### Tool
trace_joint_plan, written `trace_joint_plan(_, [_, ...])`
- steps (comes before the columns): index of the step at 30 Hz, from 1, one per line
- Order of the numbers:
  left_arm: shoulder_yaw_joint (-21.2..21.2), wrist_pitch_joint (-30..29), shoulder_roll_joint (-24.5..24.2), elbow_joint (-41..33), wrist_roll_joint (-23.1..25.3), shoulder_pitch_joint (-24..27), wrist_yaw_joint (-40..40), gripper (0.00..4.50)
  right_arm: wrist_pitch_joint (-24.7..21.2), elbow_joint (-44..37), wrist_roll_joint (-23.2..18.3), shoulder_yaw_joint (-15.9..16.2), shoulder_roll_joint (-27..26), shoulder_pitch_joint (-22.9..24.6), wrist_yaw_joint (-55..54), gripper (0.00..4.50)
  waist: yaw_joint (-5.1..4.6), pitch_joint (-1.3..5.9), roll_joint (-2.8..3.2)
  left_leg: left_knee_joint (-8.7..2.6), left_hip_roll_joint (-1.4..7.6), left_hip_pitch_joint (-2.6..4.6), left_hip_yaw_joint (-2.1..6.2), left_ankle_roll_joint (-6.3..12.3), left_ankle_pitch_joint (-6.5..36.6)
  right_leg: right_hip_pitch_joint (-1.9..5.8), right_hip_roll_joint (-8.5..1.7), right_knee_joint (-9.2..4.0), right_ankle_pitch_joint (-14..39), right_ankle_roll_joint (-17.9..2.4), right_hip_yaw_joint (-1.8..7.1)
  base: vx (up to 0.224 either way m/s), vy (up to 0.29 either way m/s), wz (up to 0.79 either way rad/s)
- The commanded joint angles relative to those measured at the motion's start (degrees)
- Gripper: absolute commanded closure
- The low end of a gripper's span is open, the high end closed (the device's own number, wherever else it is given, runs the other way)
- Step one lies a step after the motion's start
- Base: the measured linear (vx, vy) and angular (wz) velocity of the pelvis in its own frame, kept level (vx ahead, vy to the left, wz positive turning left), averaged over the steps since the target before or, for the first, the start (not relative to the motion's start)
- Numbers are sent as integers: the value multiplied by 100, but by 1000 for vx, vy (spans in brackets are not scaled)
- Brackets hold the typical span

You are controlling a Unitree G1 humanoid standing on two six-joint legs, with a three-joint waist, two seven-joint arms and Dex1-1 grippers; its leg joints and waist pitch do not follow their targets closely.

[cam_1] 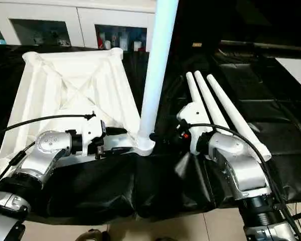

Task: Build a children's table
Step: Rotate leg to tighten

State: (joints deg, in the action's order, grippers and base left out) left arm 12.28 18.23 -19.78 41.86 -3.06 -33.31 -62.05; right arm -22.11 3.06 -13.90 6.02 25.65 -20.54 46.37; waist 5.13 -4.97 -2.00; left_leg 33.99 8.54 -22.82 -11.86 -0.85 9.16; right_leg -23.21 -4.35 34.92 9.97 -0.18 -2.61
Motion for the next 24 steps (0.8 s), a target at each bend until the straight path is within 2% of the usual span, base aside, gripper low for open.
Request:
trace_joint_plan(1, [123, 74, -35, 229, 239, 2, 69, 147, -8, -11, -34, -108, 39, -72, -34, 56, 7, 411, 53, -454, 516, 226, 259, 43, 1738, 191, -518, -416, 1214, -1322, 282, 0, 0, 0])
trace_joint_plan(8, [173, 276, -76, 593, 400, -136, 146, 147, -11, -15, -47, -72, 20, -62, 10, 56, -12, 370, 45, -486, 517, 250, 292, -125, 2175, 169, -538, -487, 1934, -1130, 290, 0, 0, 0])
trace_joint_plan(10, [156, 275, -61, 583, 367, -135, 116, 147, 2, -11, -63, -33, 25, -56, 85, 56, -19, 382, 29, -487, 520, 249, 299, -135, 2145, 175, -547, -480, 1943, -1102, 292, 0, 0, 0])
trace_joint_plan(15, [34, 132, 24, 623, 200, -127, 2, 147, 81, 59, -83, 67, 22, -58, 273, 56, -4, 400, 29, -464, 521, 238, 258, 16, 1793, 185, -526, -419, 1256, -1334, 290, 0, 0, 0])
trace_joint_plan(16, [11, 115, 41, 708, 158, -128, -36, 147, 151, 156, -53, 100, -7, -88, 293, 56, -5, 398, 13, -462, 517, 237, 254, 35, 1788, 186, -528, -422, 1255, -1345, 288, 0, 0, 0])
trace_joint_plan(19, [-71, 155, 62, 860, 135, -123, 49, 147, 343, 373, 56, 216, -62, -145, 359, 56, -9, 379, 22, -460, 517, 242, 260, 16, 1923, 176, -549, -462, 1585, -1327, 290, 0, 0, 0])
trace_joint_plan(23, [-165, 119, 35, 726, 49, -93, 20, 147, 583, 654, 232, 340, -135, -174, 391, 56, -22, 377, -16, -470, 526, 242, 271, -21, 1981, 170, -551, -475, 1804, -1234, 294, 0, 0, 0])
trace_joint_plan(24, [-175, 108, 33, 697, 35, -90, 16, 147, 598, 679, 241, 344, -145, -178, 391, 56, -25, 377, -1, -470, 523, 238, 273, -11, 1966, 167, -556, -476, 1814, -1242, 295, 0, 0, 0])
